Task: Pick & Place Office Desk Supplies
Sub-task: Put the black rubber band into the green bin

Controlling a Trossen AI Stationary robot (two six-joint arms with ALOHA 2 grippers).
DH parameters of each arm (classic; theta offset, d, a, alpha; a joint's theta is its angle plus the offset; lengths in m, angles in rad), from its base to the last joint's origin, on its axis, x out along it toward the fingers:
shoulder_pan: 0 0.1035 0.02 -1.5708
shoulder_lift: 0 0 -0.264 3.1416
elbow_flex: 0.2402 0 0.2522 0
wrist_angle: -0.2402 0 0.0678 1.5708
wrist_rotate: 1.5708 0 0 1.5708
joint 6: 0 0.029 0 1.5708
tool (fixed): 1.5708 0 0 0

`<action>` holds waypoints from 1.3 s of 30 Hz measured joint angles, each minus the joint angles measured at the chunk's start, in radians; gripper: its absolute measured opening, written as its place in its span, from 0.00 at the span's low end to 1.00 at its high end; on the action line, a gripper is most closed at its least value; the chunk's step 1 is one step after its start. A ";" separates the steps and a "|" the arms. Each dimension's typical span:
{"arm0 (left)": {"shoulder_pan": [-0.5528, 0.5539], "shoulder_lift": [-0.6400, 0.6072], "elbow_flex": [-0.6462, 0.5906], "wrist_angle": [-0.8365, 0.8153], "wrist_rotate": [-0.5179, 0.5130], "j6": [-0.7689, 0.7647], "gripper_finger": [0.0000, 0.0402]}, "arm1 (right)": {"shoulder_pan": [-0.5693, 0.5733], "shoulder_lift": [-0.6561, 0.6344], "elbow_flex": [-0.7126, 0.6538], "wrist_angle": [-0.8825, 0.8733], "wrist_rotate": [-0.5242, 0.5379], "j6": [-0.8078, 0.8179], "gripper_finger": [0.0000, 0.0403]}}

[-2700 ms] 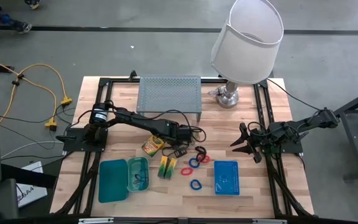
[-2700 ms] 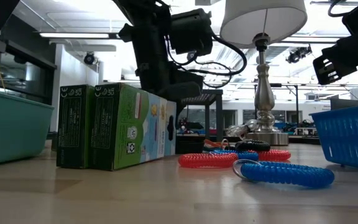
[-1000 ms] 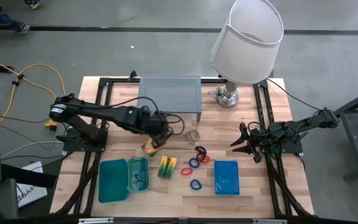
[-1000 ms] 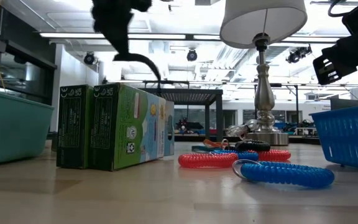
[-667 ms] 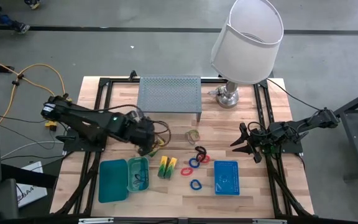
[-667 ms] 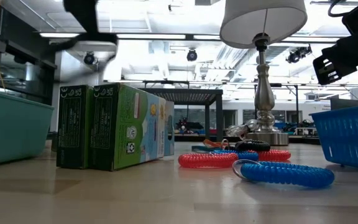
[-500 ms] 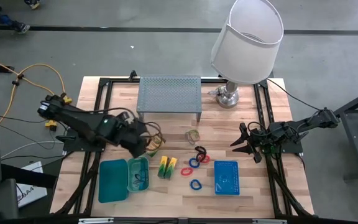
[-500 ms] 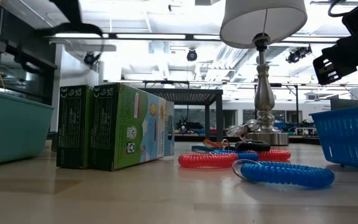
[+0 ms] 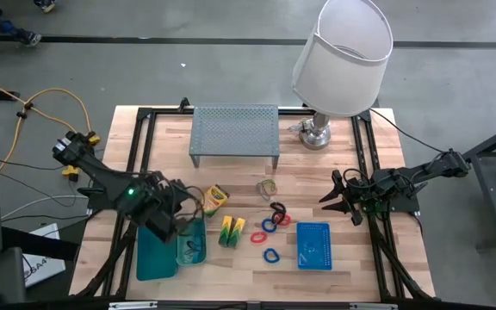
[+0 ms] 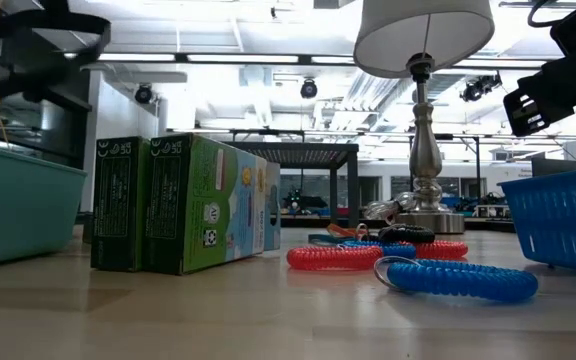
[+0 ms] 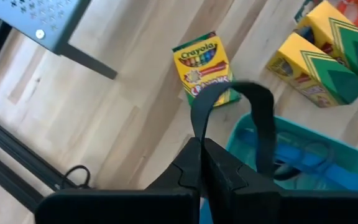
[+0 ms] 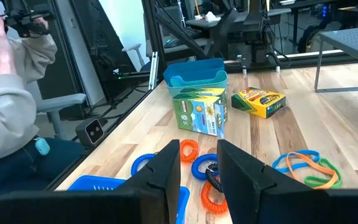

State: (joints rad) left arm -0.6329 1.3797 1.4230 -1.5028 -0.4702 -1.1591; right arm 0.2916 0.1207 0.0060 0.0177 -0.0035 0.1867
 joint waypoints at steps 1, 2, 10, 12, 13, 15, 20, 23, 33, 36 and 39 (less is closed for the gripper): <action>-0.013 0.007 -0.002 -0.001 0.000 -0.016 0.00 | 0.000 0.000 0.000 0.000 0.000 0.000 0.23; -0.024 0.015 -0.003 0.000 0.000 -0.032 0.00 | 0.000 0.000 0.000 0.000 0.000 0.000 0.23; -0.095 0.120 -0.005 0.030 -0.005 -0.088 0.00 | 0.000 0.000 0.000 0.000 0.000 0.000 0.23; -0.108 0.149 -0.005 0.054 -0.019 -0.068 0.00 | 0.000 0.000 0.000 0.000 0.000 0.000 0.23; -0.114 0.162 -0.006 0.063 -0.028 -0.063 0.00 | 0.000 0.000 0.000 0.000 0.000 0.000 0.23; -0.124 0.185 -0.006 0.073 -0.036 -0.069 0.00 | 0.000 0.000 0.000 0.000 0.000 0.000 0.23; -0.131 0.233 -0.006 0.089 -0.033 -0.136 0.00 | 0.000 0.000 0.000 0.000 0.000 0.000 0.23; -0.131 0.257 -0.006 0.093 -0.014 -0.185 0.00 | 0.000 0.000 0.000 0.000 0.000 0.000 0.23; -0.121 0.320 -0.006 0.143 0.108 -0.355 0.00 | 0.000 0.000 0.000 0.000 0.000 0.000 0.23; -0.121 0.319 -0.006 0.165 0.154 -0.404 0.00 | 0.000 0.000 0.000 0.000 0.000 0.000 0.23; -0.121 0.319 -0.006 0.187 0.177 -0.436 0.00 | 0.000 0.000 0.000 0.000 0.000 0.000 0.23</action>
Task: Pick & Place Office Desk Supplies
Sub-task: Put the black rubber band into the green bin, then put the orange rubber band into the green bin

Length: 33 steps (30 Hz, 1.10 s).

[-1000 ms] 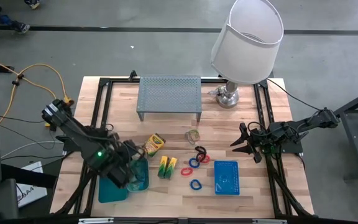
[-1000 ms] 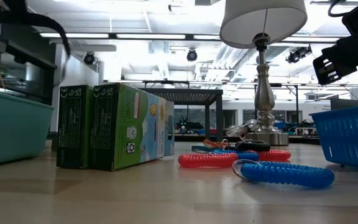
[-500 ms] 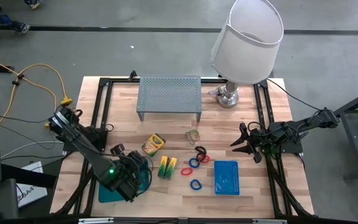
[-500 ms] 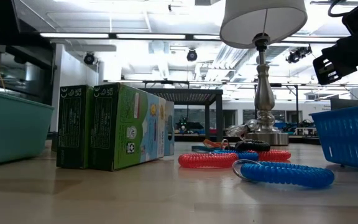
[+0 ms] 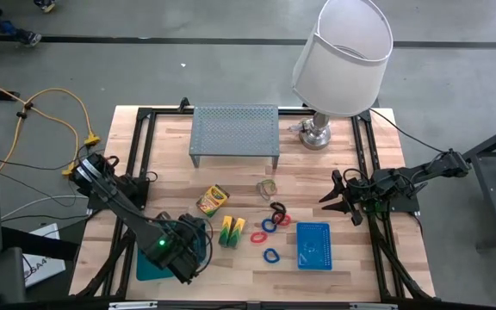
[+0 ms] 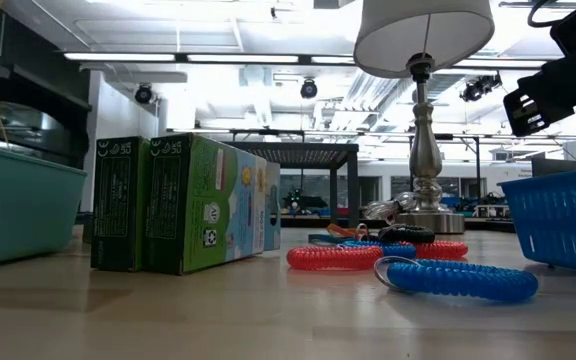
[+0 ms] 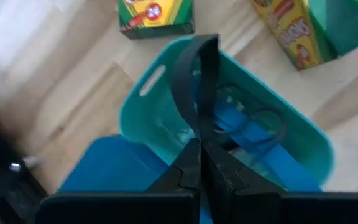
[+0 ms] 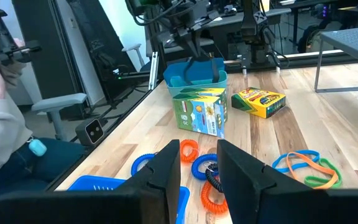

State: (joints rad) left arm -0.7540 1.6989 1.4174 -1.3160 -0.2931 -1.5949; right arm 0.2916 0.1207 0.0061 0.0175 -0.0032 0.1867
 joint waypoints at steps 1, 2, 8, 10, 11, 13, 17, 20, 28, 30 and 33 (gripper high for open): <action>0.000 0.000 0.000 0.000 0.007 -0.007 0.00 | 0.000 0.000 0.000 0.000 0.000 0.000 0.23; 0.000 0.000 0.000 0.002 0.018 -0.010 0.00 | 0.000 0.000 0.000 0.000 0.000 0.000 0.23; 0.001 0.000 0.000 0.008 0.031 0.010 0.01 | 0.000 0.000 0.000 0.000 0.000 0.000 0.23; 0.006 0.000 0.000 0.008 0.031 0.021 0.02 | 0.000 0.000 0.000 0.000 0.000 0.000 0.23; 0.007 0.000 0.000 0.008 0.031 0.023 0.03 | 0.000 0.000 0.000 0.000 0.000 0.000 0.23; 0.008 0.000 0.000 0.008 0.031 0.029 0.06 | 0.000 0.000 0.000 0.000 0.000 0.000 0.23; 0.008 0.000 0.000 0.008 0.031 0.033 0.14 | 0.000 0.000 0.000 0.000 0.000 0.000 0.23; 0.008 0.000 0.000 0.008 0.031 0.033 0.19 | 0.000 0.000 0.000 0.000 0.000 0.000 0.23; 0.008 0.000 0.000 0.007 0.031 0.032 0.25 | 0.000 0.000 0.000 0.000 0.000 0.000 0.23; 0.008 0.000 0.000 0.007 0.031 0.031 0.25 | 0.000 0.000 0.000 0.000 0.000 0.000 0.23; 0.008 0.000 0.000 0.007 0.031 0.031 0.25 | 0.000 0.000 0.000 0.000 0.000 0.000 0.23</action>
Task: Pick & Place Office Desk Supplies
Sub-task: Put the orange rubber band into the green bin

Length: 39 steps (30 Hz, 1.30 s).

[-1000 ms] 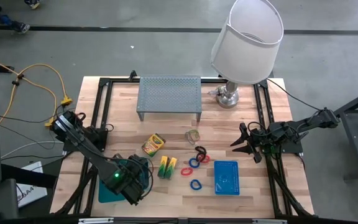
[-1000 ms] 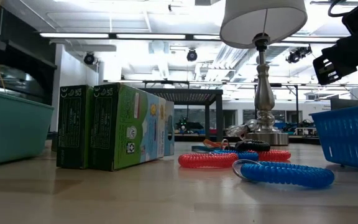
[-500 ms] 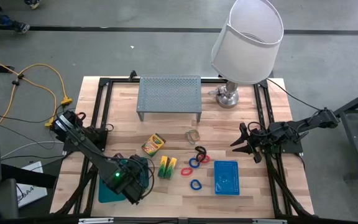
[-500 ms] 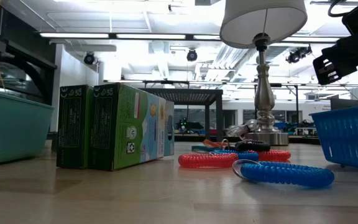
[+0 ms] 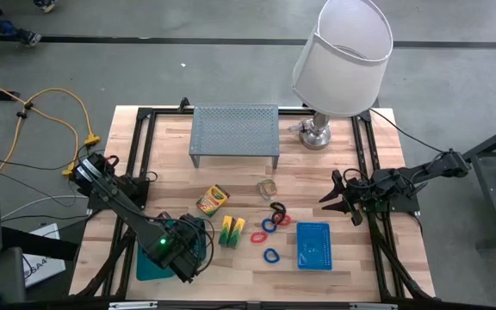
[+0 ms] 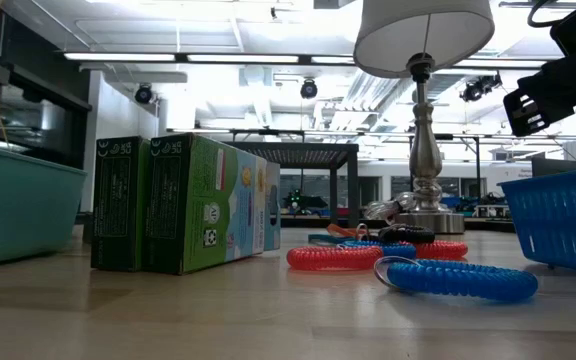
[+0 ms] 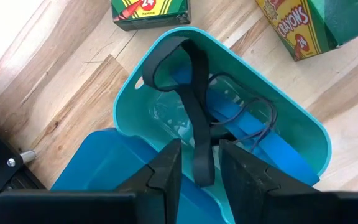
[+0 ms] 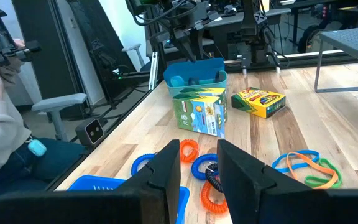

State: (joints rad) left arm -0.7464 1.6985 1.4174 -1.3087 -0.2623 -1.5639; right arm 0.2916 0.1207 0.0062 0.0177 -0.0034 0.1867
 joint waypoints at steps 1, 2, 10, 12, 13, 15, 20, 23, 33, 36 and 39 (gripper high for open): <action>0.000 0.000 0.000 0.000 0.000 0.000 0.25 | 0.000 0.000 0.000 0.000 0.000 0.000 0.23; 0.000 0.000 0.000 0.000 0.000 0.000 0.25 | 0.000 0.000 0.000 0.000 0.000 0.000 0.23; 0.039 -0.006 0.000 0.000 -0.050 0.098 0.25 | 0.000 0.000 0.000 0.000 0.000 0.000 0.23; 0.073 -0.016 0.001 0.002 -0.073 0.180 0.25 | 0.000 0.000 0.000 0.000 0.000 0.000 0.23; 0.091 -0.022 0.001 0.003 -0.083 0.224 0.25 | 0.000 0.000 0.000 0.000 0.000 0.000 0.23; 0.138 -0.039 0.001 0.014 -0.095 0.326 0.25 | 0.000 0.000 0.000 0.000 0.000 0.000 0.23; 0.273 -0.077 0.001 0.103 -0.110 0.623 0.25 | 0.000 0.000 0.000 0.000 0.000 0.000 0.23; 0.349 -0.092 0.001 0.181 -0.108 0.821 0.25 | 0.000 0.000 0.000 0.000 0.000 0.000 0.23; 0.513 -0.109 0.001 0.383 -0.013 1.292 0.25 | 0.000 0.000 0.000 0.000 0.000 0.000 0.23; 0.530 -0.109 0.001 0.421 -0.013 1.356 0.25 | 0.000 0.000 0.000 0.000 0.000 0.000 0.23; 0.547 -0.109 0.001 0.458 -0.013 1.403 0.25 | 0.000 0.000 0.000 0.000 0.000 0.000 0.23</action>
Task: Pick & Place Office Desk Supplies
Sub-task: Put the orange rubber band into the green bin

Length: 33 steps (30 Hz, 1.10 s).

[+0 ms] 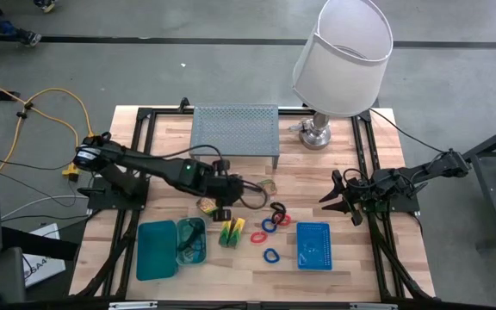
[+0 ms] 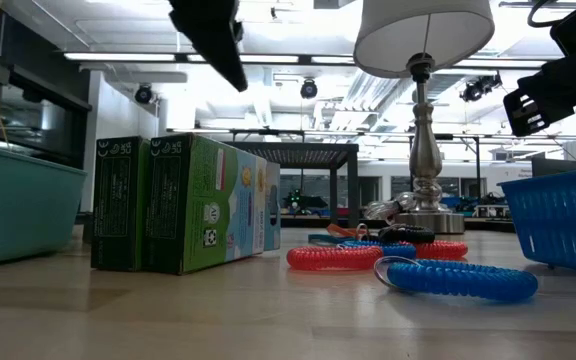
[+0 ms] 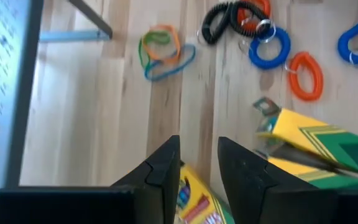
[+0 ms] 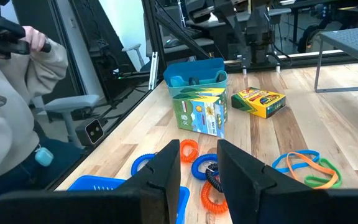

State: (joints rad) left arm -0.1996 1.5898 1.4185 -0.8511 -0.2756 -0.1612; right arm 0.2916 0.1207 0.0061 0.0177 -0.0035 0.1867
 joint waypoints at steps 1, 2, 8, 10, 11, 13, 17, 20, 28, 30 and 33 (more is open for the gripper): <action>0.006 0.000 0.000 0.009 0.000 0.014 0.25 | 0.000 0.000 0.000 0.000 0.000 0.000 0.23; 0.013 0.000 0.000 0.020 0.000 0.029 0.25 | 0.000 0.000 0.000 0.000 0.000 0.000 0.23; 0.072 0.031 0.000 0.105 0.040 0.118 0.25 | 0.000 0.000 0.000 0.000 0.000 0.000 0.23; 0.096 0.057 0.000 0.122 0.064 0.153 0.25 | 0.000 0.000 0.000 0.000 0.000 0.000 0.23; 0.106 0.065 0.000 0.149 0.072 0.176 0.25 | 0.000 0.000 0.000 -0.001 0.000 0.000 0.23; 0.125 0.093 0.000 0.180 0.092 0.223 0.25 | 0.000 0.001 0.000 0.001 0.000 0.000 0.23; 0.160 0.152 0.000 0.265 0.139 0.330 0.25 | 0.000 0.008 0.000 0.000 0.001 0.000 0.23; 0.183 0.199 0.000 0.322 0.182 0.398 0.25 | 0.000 0.009 0.000 0.000 0.001 0.000 0.23; 0.228 0.294 0.000 0.403 0.255 0.482 0.25 | 0.000 0.009 0.000 0.000 0.001 0.000 0.23; 0.232 0.315 -0.001 0.417 0.256 0.489 0.25 | 0.000 0.009 0.000 0.000 0.000 0.000 0.23; 0.232 0.338 -0.001 0.430 0.259 0.508 0.25 | 0.000 0.009 0.000 0.000 0.000 0.000 0.23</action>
State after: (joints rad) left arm 0.0324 1.9278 1.4178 -0.4211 -0.0164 0.3464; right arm 0.2916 0.1299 0.0060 0.0177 -0.0035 0.1867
